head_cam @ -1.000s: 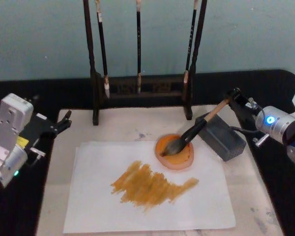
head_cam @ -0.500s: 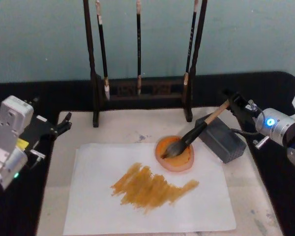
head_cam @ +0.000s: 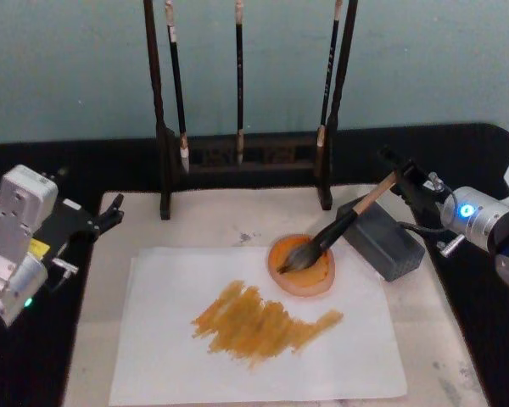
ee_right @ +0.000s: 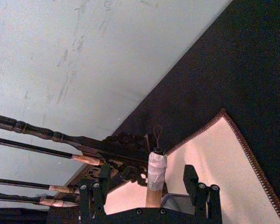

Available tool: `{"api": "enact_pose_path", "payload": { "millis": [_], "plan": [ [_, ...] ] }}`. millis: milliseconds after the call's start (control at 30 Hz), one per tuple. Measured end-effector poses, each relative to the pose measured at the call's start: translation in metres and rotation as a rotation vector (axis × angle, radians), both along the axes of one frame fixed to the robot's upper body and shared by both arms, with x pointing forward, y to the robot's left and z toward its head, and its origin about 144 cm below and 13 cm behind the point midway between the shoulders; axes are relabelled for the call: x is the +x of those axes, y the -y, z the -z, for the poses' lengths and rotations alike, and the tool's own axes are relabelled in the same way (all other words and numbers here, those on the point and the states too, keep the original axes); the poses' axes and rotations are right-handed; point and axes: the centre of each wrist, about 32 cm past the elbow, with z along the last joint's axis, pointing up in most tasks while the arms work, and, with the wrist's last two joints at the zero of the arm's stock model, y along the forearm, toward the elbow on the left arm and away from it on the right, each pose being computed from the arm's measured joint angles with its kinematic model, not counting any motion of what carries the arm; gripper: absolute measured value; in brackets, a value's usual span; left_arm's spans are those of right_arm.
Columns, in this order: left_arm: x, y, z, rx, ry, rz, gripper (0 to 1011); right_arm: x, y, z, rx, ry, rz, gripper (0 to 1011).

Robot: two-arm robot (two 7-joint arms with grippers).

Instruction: Pick up the brush from the inkstone, write on the paper, then place the brush back to its original position.

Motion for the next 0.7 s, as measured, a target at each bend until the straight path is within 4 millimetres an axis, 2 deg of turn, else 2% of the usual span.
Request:
{"api": "enact_pose_path", "payload": {
  "millis": [333, 600, 700],
  "plan": [
    [0.000, 0.000, 0.000, 0.000, 0.000, 0.000, 1010, -0.006, -0.003, -0.004, 0.015, -0.004, 0.001, 1000],
    [0.000, 0.000, 0.000, 0.000, 0.000, 0.000, 1010, -0.028, -0.004, -0.016, -0.037, -0.039, 0.017, 1000],
    [0.000, 0.000, 0.000, 0.000, 0.000, 0.000, 1010, -0.045, -0.006, -0.028, -0.148, -0.001, 0.037, 1000]
  ]
}}
